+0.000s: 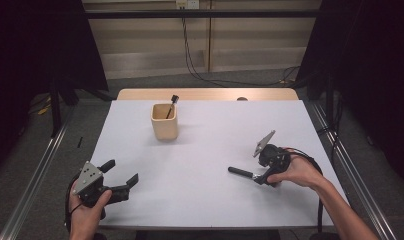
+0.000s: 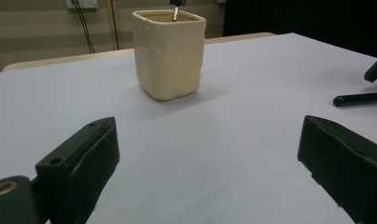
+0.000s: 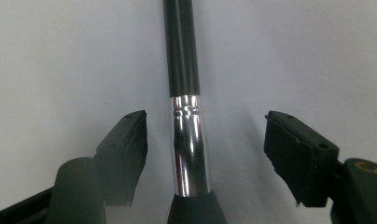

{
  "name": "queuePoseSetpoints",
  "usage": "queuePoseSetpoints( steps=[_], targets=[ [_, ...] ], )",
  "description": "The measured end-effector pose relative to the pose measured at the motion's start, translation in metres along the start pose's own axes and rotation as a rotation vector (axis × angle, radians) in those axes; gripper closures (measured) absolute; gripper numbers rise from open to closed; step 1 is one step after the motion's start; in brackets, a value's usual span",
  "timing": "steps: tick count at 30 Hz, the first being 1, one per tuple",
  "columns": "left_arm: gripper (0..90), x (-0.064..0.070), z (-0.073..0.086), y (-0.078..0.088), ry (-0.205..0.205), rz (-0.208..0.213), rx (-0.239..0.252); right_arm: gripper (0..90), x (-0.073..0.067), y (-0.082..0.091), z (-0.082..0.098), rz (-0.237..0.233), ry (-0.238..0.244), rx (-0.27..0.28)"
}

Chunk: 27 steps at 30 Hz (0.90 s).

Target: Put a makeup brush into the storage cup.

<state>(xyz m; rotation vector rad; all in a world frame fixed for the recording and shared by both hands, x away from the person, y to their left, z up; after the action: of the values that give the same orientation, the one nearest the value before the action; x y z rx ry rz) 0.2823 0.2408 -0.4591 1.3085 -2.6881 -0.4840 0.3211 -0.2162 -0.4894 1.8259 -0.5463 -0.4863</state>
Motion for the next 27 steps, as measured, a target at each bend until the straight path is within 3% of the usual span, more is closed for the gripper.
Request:
queuePoseSetpoints(
  steps=[10,18,20,27],
  targets=[
    [5.4,-0.0006,0.0011,-0.0010,0.004,-0.001,-0.003,48.0,-0.0030,-0.0042,0.0024,-0.023,0.019,-0.052],
    [5.3,-0.0026,0.0020,-0.0011,0.007,-0.006,-0.005,57.0,-0.0068,-0.0085,0.0036,0.001,0.043,-0.082],
    [5.4,-0.0024,0.0020,-0.0011,0.005,-0.005,-0.005,60.5,-0.0087,-0.0086,0.0023,0.009,0.017,-0.096],
    [5.4,-0.0022,0.0026,-0.0012,0.002,0.002,-0.011,70.9,-0.0075,-0.0084,0.0012,0.002,-0.003,-0.106]
  ],
)
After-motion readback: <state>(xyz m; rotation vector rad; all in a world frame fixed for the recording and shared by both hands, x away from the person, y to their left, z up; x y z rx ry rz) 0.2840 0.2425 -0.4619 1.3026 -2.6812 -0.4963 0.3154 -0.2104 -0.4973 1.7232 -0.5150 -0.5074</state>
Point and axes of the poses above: each handheld gripper's, and its own axes: y roughly backward along the jaws, z roughly out of its underside, x roughly to its right, the point moved 5 cm from there along -y, roughly forward along the jaws, and after that the axes turned 6 degrees about -y, right-handed, at the moved point
